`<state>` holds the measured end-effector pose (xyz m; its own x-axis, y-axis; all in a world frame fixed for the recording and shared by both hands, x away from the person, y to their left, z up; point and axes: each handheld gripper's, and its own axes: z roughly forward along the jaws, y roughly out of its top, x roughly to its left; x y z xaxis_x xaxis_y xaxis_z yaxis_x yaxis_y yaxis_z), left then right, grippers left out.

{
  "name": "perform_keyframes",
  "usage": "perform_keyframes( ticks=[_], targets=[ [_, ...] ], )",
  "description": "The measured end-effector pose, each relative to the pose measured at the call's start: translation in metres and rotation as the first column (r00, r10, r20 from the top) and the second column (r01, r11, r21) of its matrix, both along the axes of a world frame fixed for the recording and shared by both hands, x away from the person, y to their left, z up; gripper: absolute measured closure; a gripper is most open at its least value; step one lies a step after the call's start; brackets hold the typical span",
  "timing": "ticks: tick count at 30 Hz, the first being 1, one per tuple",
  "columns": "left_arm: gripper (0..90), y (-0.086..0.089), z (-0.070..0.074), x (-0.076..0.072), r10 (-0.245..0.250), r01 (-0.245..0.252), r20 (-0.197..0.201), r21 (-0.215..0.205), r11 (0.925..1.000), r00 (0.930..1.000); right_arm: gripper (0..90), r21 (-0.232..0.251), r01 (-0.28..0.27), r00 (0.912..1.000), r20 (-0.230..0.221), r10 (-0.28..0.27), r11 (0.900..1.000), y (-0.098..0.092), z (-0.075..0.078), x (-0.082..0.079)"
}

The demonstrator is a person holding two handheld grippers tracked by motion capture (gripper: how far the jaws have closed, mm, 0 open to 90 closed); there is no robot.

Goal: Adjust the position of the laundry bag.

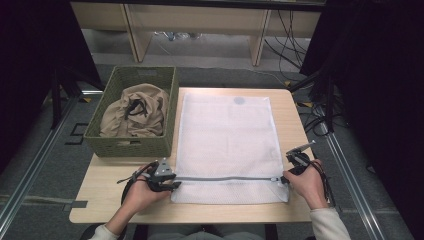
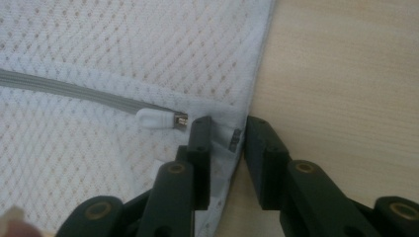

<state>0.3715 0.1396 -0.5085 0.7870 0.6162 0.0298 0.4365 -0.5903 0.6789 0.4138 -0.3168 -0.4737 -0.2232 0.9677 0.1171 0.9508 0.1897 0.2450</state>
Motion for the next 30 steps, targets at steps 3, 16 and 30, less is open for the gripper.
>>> perform_keyframes(
  ticks=[3, 16, 30],
  targets=[
    [73.9, -0.002, -0.001, -0.002, 0.019, -0.020, -0.028, -0.022, 0.9996, 0.9994, 79.5, 0.012, 0.043, 0.9990, -0.013, -0.043, 0.999, 0.002, 0.001, 0.002],
    [77.3, 0.007, 0.001, 0.011, 0.068, -0.068, -0.028, -0.006, 0.9977, 0.9973, 82.6, 0.001, -0.039, 0.9991, -0.016, 0.039, 0.999, 0.009, 0.003, -0.001],
    [45.3, 0.003, 0.021, 0.006, 0.098, -0.091, 0.026, -0.211, 0.9733, 0.9948, 77.1, 0.018, 0.014, 0.9999, 0.006, -0.014, 1.000, 0.000, 0.014, -0.006]
  ],
)
